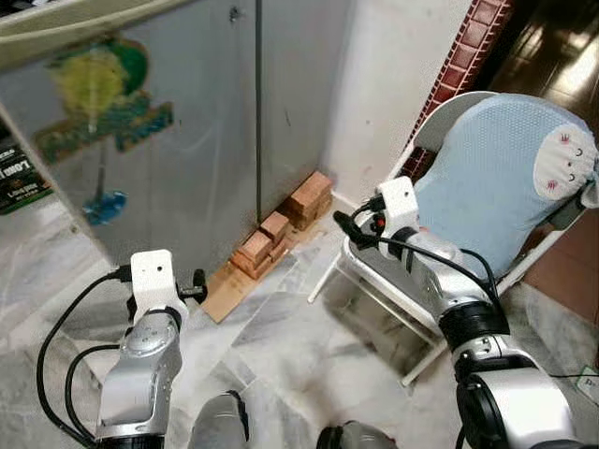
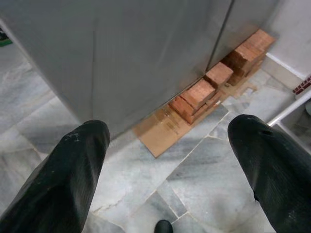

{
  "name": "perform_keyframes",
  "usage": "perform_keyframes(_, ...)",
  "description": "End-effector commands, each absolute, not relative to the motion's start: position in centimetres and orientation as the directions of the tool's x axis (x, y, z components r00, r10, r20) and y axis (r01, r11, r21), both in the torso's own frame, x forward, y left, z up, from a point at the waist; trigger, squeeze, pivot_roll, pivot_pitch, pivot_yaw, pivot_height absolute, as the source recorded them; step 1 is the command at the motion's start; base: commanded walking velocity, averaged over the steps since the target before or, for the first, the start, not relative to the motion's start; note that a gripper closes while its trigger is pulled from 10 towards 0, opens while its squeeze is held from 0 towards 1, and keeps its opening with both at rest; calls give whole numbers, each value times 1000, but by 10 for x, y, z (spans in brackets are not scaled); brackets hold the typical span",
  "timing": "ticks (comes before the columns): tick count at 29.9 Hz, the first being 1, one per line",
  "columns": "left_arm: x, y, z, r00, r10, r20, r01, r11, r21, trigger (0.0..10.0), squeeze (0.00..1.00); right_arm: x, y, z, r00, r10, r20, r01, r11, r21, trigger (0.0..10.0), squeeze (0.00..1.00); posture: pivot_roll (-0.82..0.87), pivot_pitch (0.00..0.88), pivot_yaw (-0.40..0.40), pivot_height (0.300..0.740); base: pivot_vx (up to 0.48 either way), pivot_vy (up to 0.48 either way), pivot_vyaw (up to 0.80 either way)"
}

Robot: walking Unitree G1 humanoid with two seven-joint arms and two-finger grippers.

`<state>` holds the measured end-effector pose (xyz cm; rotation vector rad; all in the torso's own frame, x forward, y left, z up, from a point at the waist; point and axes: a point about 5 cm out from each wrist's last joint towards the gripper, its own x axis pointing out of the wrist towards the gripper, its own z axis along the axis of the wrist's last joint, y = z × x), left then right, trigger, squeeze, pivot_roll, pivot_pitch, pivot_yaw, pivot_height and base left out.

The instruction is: Restocking fridge

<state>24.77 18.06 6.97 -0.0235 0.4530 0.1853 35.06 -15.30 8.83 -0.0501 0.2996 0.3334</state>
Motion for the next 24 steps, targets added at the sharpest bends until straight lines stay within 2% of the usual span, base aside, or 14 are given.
perform_keyframes(1,249,183,70,890,176,-421,-172,984,49,10000,0,350,-158,90,929,251,-271,-261,965,-1,10000,0,76,98,-63,740,0,259,0)
perform_keyframes(3,252,185,70,894,174,-412,-166,985,56,10000,0,352,-164,91,955,156,-254,-167,986,-22,10000,0,68,100,-59,740,0,448,0)
perform_keyframes(6,254,184,69,899,164,-407,-161,986,44,10000,0,352,-162,96,967,162,-196,-172,985,-32,10000,0,57,105,-55,740,0,480,0)
perform_keyframes(16,260,171,70,917,101,-385,-95,995,36,10000,0,345,-164,90,970,130,-205,-129,992,19,10000,0,55,112,-68,740,0,480,0)
perform_keyframes(22,258,174,70,923,101,-371,-95,995,35,10000,0,343,-166,91,974,111,-199,-103,993,48,10000,0,55,115,-69,740,0,480,0)
perform_keyframes(24,258,175,70,925,94,-367,-90,996,26,10000,0,342,-168,92,976,104,-192,-96,994,50,10000,0,57,115,-69,740,0,480,-619)
